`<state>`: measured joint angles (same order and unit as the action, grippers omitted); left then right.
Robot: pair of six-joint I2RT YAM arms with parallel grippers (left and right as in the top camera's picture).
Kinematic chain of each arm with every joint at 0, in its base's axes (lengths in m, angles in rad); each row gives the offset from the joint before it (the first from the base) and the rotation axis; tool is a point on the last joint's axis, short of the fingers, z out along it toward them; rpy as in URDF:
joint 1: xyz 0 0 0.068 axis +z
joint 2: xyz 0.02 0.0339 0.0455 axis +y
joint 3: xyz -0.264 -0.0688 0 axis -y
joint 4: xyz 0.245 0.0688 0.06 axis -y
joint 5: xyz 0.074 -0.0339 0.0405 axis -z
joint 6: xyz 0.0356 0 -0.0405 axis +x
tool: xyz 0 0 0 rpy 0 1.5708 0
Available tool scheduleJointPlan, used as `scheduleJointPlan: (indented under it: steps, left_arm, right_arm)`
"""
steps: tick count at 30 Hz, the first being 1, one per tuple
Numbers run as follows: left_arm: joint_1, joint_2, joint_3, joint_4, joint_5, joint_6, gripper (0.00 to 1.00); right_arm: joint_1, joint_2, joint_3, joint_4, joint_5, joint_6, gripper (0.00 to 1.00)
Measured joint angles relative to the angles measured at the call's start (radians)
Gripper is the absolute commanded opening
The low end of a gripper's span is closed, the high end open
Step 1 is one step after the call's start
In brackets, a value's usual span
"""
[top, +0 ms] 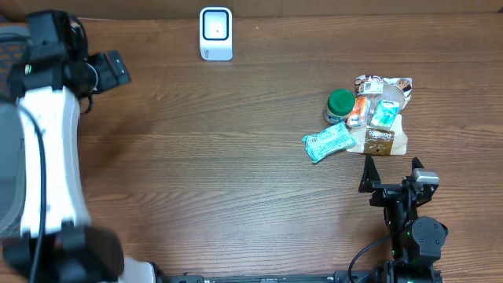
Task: Scan the item barcode
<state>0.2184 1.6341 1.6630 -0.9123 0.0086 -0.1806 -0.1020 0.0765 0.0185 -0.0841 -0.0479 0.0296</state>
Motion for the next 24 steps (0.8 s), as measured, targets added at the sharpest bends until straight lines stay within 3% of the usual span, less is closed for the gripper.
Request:
scheduleJointPlan:
  steps: [4, 13, 19, 24]
  left_arm:
    - [0.0, -0.281, -0.257, 0.313, 0.042, 0.101, 1.0]
    - [0.0, -0.714, -0.819, 0.734, 0.078, 0.241, 1.0]
    - [0.0, -0.945, -1.133, 0.933, 0.08, 0.279, 1.0]
    - [0.0, -1.126, -1.318, 0.972, 0.085, 0.307, 1.0]
  right_arm:
    - [0.0, 0.0, 0.0, 0.0, 0.0, 0.0, 1.0]
    - [0.0, 0.0, 0.0, 0.0, 0.0, 0.0, 1.0]
    - [0.0, 0.0, 0.0, 0.0, 0.0, 0.001, 1.0]
    - [0.0, 0.0, 0.0, 0.0, 0.0, 0.0, 1.0]
